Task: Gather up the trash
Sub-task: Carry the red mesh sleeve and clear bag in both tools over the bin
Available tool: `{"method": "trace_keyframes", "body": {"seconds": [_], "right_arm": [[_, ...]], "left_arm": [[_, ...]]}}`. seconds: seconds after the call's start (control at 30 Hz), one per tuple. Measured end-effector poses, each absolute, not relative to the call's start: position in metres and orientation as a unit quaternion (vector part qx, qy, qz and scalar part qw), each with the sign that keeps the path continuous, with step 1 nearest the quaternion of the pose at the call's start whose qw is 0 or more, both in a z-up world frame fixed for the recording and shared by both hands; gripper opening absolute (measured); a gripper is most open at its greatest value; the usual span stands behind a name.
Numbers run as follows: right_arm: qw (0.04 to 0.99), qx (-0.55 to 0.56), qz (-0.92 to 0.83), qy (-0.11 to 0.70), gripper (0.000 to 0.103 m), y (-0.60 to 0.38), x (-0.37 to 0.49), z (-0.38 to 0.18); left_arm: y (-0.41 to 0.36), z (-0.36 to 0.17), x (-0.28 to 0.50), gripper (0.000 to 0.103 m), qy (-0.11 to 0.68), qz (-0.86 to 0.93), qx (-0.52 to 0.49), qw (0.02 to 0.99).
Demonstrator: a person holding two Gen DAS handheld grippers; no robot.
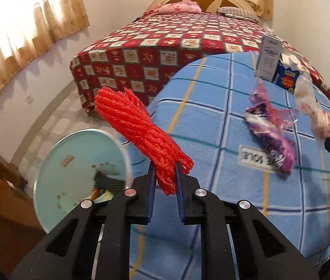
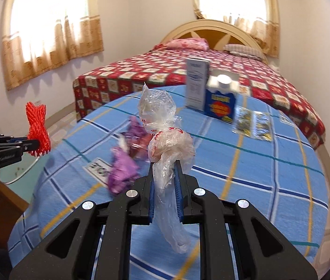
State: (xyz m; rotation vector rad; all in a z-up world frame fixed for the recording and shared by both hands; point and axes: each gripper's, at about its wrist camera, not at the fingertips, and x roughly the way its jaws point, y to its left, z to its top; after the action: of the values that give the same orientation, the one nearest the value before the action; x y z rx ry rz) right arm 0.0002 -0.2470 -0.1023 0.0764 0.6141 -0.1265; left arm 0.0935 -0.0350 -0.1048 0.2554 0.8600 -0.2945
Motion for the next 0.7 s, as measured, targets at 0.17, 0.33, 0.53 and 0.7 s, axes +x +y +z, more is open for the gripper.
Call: {"method": "trace_keyframes", "body": {"seconds": [0.17,0.33,0.53,0.7], "right_arm": [[0.953,0.02,-0.031,0.302,0.015,-0.214,0.017,-0.101],[0.953,0.0,-0.005,0.302,0.015,-0.184,0.034,-0.099],[0.953,-0.02,0.021,0.302,0.015,-0.152,0.054,-0.098],[0.951,-0.037,0.043,0.304,0.015,-0.127,0.069,-0.098]], "left_arm": [[-0.002,-0.105,0.09,0.016,0.415,-0.123,0.124,0.893],[0.034,-0.107,0.091,0.016,0.417,-0.095,0.122,0.896],[0.069,-0.109,0.094,0.016,0.421,-0.066,0.116,0.897],[0.09,-0.114,0.097,0.016,0.426,-0.048,0.112,0.896]]}}
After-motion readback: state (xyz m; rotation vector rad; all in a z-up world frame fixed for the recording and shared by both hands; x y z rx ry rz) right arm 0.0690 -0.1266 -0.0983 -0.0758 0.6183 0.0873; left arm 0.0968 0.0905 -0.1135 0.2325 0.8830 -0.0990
